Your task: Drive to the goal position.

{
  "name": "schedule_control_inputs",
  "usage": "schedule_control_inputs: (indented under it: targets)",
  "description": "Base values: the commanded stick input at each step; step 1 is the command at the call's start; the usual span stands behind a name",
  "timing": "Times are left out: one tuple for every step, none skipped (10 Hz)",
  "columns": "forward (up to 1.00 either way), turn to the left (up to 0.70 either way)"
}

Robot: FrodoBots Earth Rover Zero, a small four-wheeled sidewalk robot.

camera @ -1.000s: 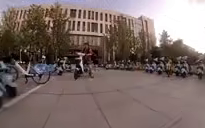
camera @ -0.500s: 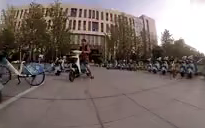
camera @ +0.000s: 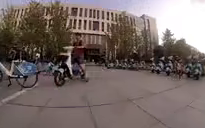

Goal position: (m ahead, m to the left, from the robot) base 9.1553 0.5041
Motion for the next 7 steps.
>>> schedule_control_inputs:
  targets:
    - [0.7, 0.0]
    - [0.7, 0.0]
    - [0.7, 0.0]
    - [0.7, 0.0]
    - [0.7, 0.0]
    - [0.7, 0.0]
    - [0.7, 0.0]
